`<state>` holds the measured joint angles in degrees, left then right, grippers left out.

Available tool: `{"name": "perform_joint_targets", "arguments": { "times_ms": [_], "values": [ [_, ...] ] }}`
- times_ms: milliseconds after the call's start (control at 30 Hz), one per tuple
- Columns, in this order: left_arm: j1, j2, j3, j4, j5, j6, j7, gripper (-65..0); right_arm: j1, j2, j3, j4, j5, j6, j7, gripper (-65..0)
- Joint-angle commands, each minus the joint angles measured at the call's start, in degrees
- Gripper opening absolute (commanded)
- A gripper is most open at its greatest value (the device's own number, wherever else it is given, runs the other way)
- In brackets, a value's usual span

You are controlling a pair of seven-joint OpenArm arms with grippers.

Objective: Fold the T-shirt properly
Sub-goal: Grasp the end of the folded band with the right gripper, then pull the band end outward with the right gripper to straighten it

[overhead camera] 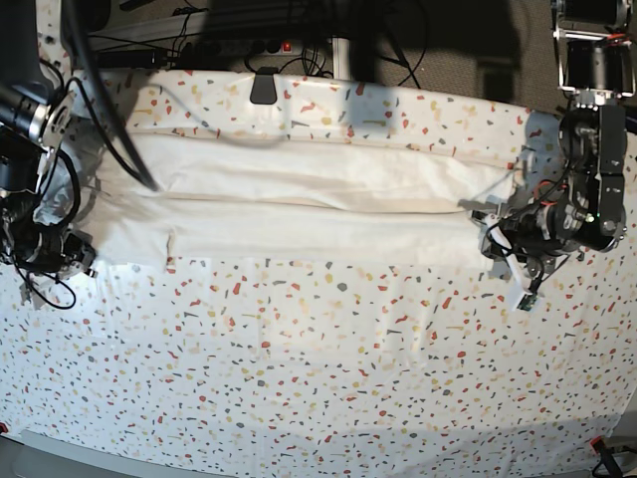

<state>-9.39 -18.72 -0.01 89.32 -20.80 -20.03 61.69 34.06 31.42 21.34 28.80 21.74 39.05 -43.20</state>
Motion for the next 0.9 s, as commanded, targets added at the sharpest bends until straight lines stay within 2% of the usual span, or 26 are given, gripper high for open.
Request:
{"name": "perform_joint_targets", "arguments": {
  "times_ms": [0, 467, 667, 867],
  "values": [
    [-1.25, -0.50, -0.37, 1.07, -0.46, -0.07, -0.87, -45.4, 1.31, 0.96, 0.00, 1.86, 2.27, 0.95, -0.33, -65.0],
    [-1.25, -0.48, -0.37, 1.07, -0.46, -0.04, -0.92, -45.4, -0.59, 2.91, -0.07, 15.98, 17.18, 0.95, -12.37, -65.0],
    [-1.25, -0.50, -0.37, 1.07, -0.46, 1.68, -1.14, -45.4, -9.22, 4.35, -4.11, 26.08, 17.92, 0.95, -14.32, -65.0],
    [-1.25, -0.50, -0.39, 1.07, -0.37, 1.64, -1.77, -45.4, -21.27, 4.61, -5.29, 41.33, 17.90, 0.95, -14.51, -65.0]
  ]
}}
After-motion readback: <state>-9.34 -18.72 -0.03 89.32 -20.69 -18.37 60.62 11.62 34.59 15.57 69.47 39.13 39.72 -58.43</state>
